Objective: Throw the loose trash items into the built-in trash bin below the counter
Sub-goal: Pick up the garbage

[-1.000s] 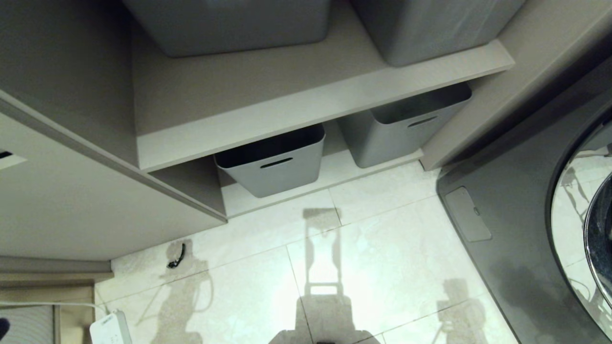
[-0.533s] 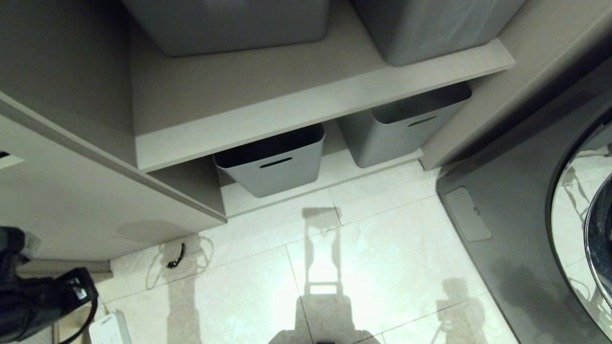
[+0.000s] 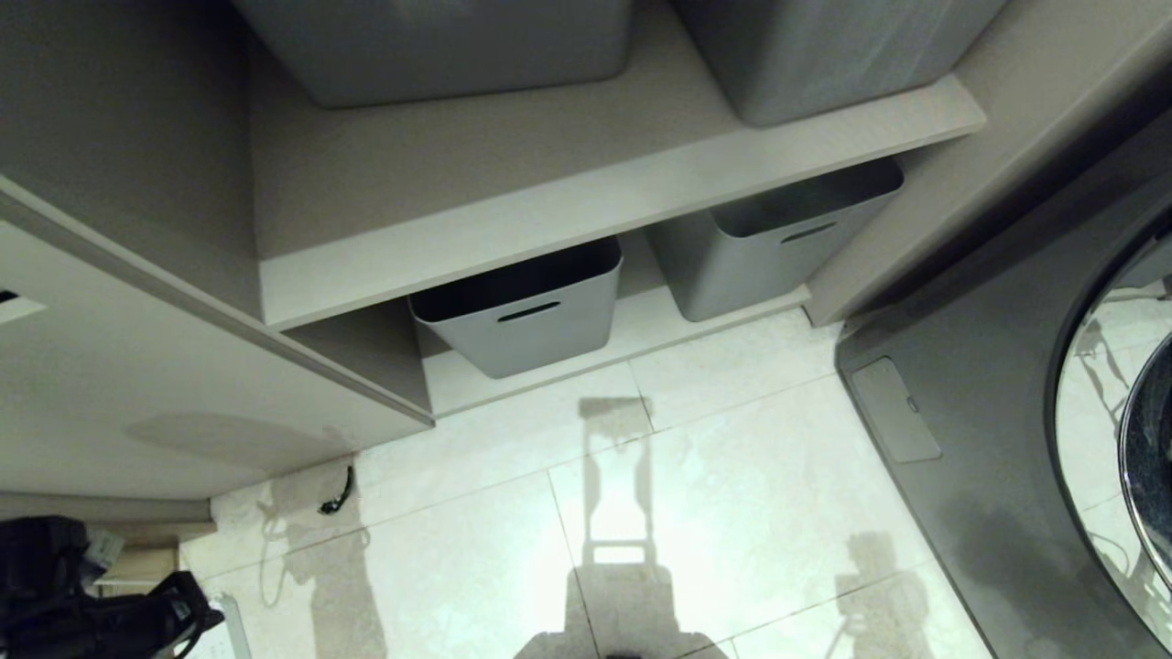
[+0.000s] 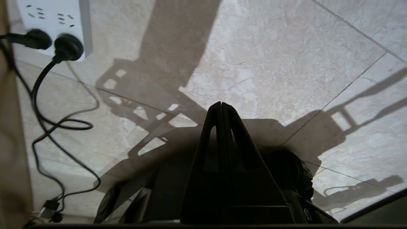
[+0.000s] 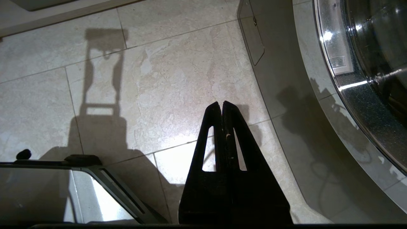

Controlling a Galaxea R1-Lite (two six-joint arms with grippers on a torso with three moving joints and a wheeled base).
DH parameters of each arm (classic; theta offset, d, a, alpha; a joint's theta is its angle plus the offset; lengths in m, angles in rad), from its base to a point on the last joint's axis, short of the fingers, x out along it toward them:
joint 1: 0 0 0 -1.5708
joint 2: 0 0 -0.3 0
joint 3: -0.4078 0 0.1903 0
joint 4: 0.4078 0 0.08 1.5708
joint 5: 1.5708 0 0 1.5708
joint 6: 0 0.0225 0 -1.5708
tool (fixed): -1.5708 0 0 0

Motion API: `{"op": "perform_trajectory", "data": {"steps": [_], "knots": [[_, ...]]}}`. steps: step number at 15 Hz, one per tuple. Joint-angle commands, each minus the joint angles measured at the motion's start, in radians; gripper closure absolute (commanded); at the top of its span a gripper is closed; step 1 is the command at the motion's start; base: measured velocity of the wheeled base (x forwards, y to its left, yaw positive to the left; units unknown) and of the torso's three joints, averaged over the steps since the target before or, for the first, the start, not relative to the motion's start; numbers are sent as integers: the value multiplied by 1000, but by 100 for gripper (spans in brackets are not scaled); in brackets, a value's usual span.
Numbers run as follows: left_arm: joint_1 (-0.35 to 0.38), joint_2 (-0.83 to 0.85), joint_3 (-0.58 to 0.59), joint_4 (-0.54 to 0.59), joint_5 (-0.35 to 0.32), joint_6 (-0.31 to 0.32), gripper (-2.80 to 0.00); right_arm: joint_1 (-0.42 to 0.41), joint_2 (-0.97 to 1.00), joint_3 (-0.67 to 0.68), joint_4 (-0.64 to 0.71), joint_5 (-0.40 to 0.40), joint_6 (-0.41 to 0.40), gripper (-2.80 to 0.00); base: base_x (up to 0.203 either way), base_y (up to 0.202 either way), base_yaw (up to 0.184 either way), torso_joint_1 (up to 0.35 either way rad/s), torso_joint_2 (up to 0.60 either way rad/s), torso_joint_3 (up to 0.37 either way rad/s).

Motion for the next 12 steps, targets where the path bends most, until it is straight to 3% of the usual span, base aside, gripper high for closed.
{"op": "perform_trajectory", "data": {"steps": [1, 4, 9, 12], "knots": [[36, 214, -7, -130, -63, 20, 0, 0, 1, 0, 1, 1, 0, 0, 0, 0, 0, 0, 0, 0], [64, 413, -69, -313, -186, 105, 0, 0, 0, 0, 1, 1, 0, 0, 0, 0, 0, 0, 0, 0], [49, 696, -258, -573, -222, 210, 0, 0, 1, 0, 1, 1, 0, 0, 0, 0, 0, 0, 0, 0], [43, 787, -283, -638, -289, 355, 0, 0, -1, 0, 1, 1, 0, 0, 0, 0, 0, 0, 0, 0]]}}
